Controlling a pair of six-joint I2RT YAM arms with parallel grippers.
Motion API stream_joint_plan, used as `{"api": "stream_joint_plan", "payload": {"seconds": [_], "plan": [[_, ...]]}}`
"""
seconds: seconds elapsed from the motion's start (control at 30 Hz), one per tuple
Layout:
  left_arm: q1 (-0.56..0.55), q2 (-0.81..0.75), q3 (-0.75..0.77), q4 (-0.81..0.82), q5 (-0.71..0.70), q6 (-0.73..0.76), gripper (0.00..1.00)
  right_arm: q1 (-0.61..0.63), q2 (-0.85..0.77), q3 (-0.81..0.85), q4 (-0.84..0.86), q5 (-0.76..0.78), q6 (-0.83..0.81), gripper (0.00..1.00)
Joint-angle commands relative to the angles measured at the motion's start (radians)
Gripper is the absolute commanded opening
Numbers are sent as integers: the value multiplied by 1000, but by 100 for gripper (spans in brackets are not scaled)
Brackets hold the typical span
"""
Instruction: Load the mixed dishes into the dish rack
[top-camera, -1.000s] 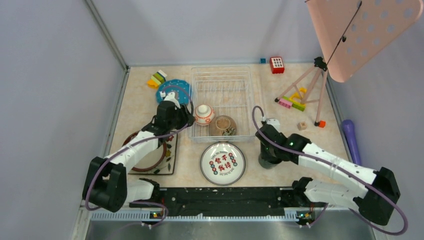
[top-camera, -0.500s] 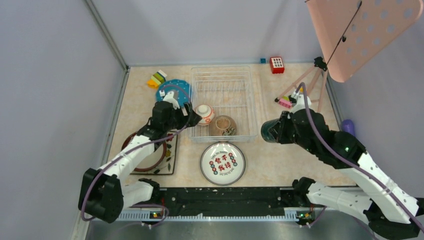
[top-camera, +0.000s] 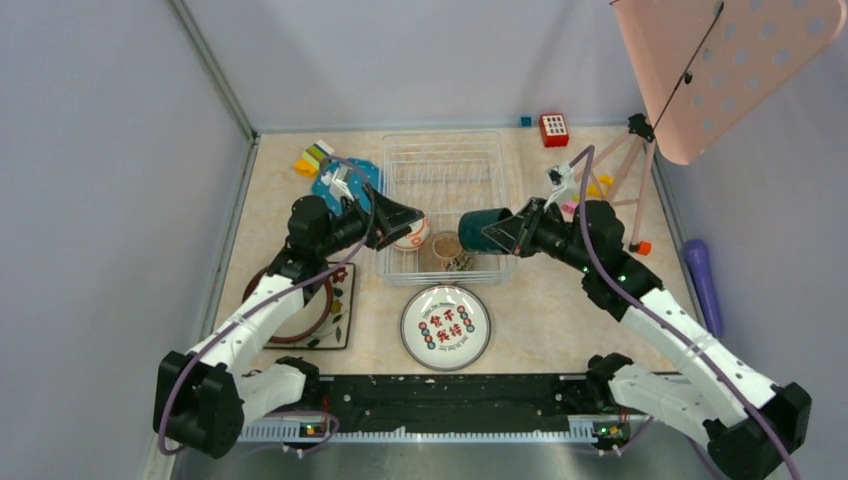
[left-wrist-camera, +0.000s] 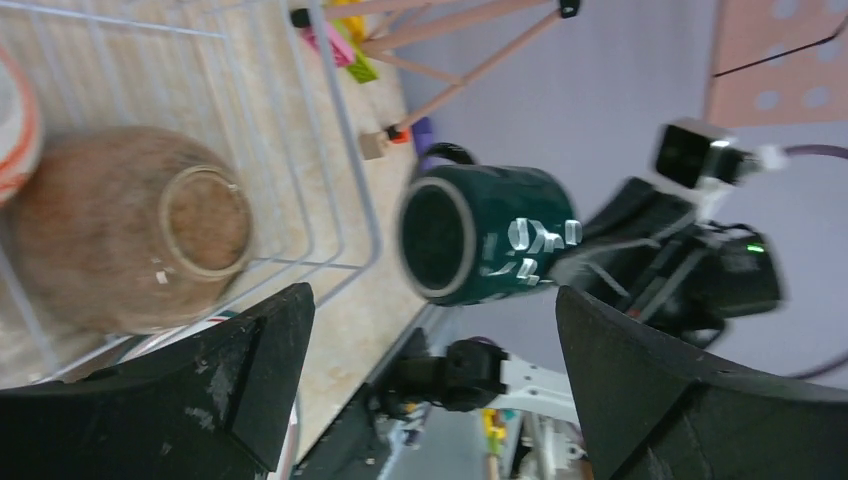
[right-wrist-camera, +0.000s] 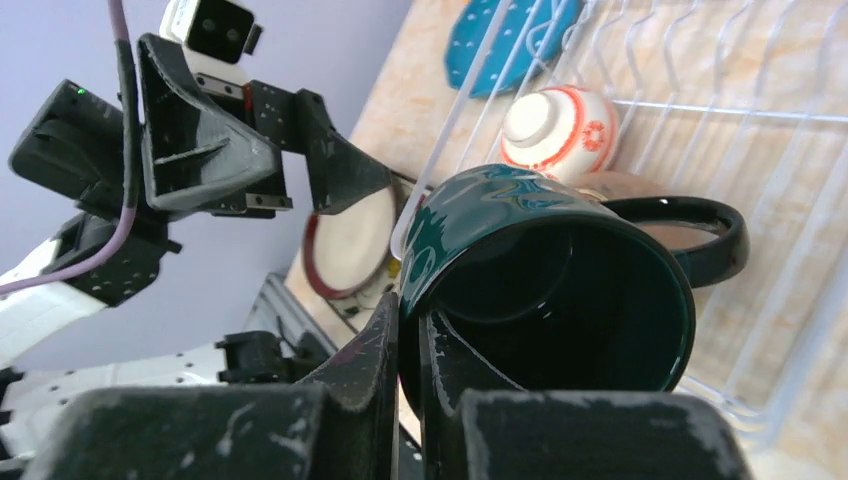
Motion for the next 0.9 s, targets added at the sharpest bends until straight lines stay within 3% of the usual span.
{"api": "stream_joint_plan", "payload": {"seconds": [0.0, 0.3, 0.63, 0.87], "plan": [[14, 55, -14, 273, 123, -307, 96, -78, 37, -91, 698, -315, 192, 0], [14, 102, -2, 224, 137, -546, 96, -166, 218, -197, 1267, -470, 383, 0], [3, 156, -12, 491, 143, -835, 98, -171, 331, -198, 1455, -490, 480, 0], [-50, 168, 42, 445, 118, -838, 99, -171, 363, -188, 1506, -505, 515, 0]]}}
